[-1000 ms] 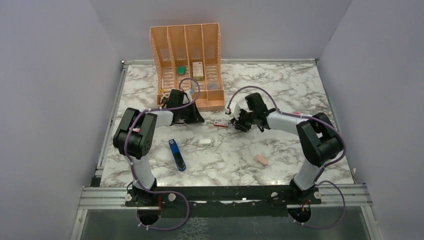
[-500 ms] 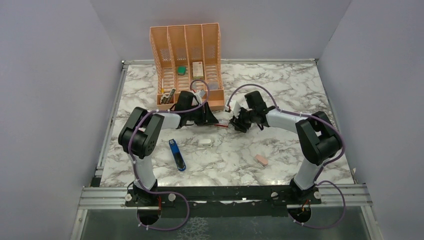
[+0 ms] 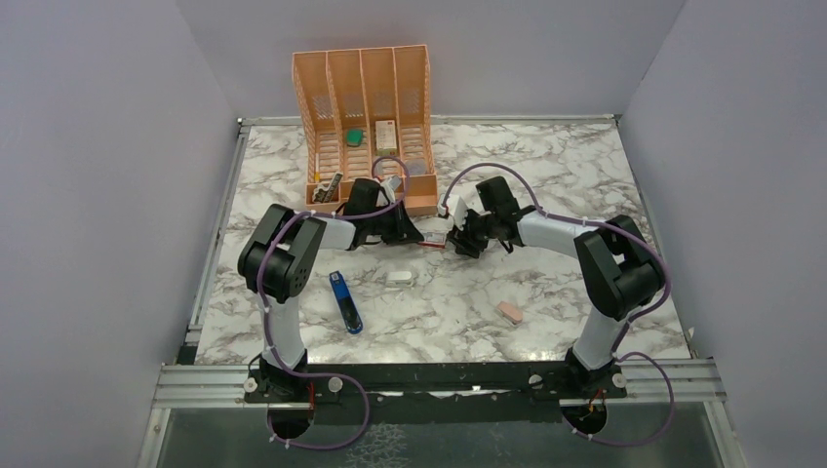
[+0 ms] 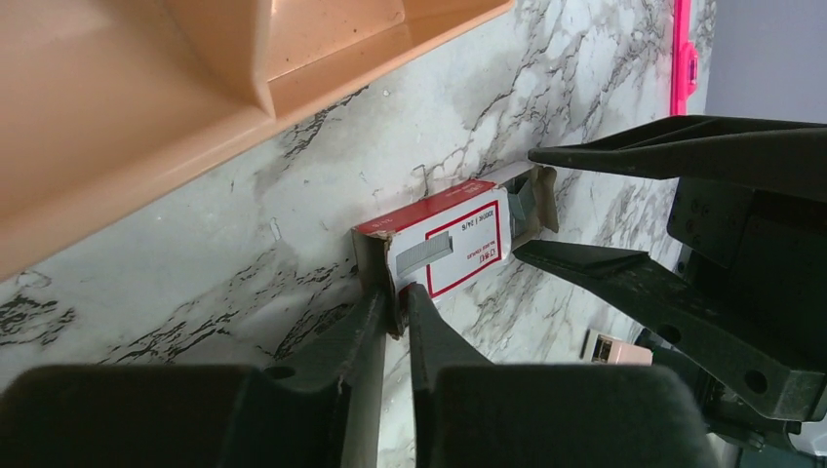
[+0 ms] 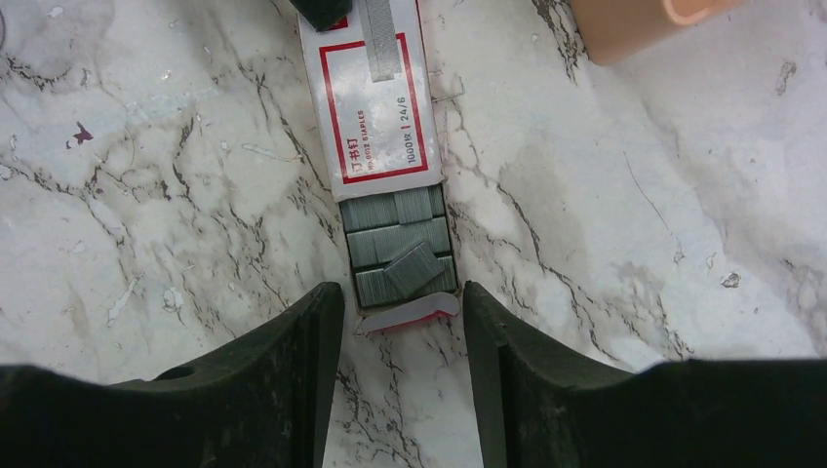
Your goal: Load the staples into the stapler
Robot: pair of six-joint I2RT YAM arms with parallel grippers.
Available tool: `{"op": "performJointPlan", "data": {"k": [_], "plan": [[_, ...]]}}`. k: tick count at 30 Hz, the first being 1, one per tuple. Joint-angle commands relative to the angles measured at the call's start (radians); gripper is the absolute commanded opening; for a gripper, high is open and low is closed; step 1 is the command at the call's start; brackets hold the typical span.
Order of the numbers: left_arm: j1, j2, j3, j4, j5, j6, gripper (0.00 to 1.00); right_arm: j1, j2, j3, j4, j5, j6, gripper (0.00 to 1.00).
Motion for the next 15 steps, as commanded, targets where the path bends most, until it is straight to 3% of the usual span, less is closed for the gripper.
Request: {"op": "performJointPlan", "data": {"k": [1, 4, 15], "plan": [[-0.003, 0.016, 0.026, 0.029, -0.012, 0.008, 0.10, -0.005, 0.032, 0.002, -0.032, -0.025, -0.013, 0.53], [0.000, 0.015, 0.026, 0.029, -0.011, 0.017, 0.00, -0.005, 0.030, 0.001, -0.027, -0.023, -0.013, 0.50], [0.074, -0.024, -0.032, 0.044, 0.055, 0.050, 0.00, -0.005, 0.015, -0.013, -0.012, 0.002, -0.021, 0.40]]}}
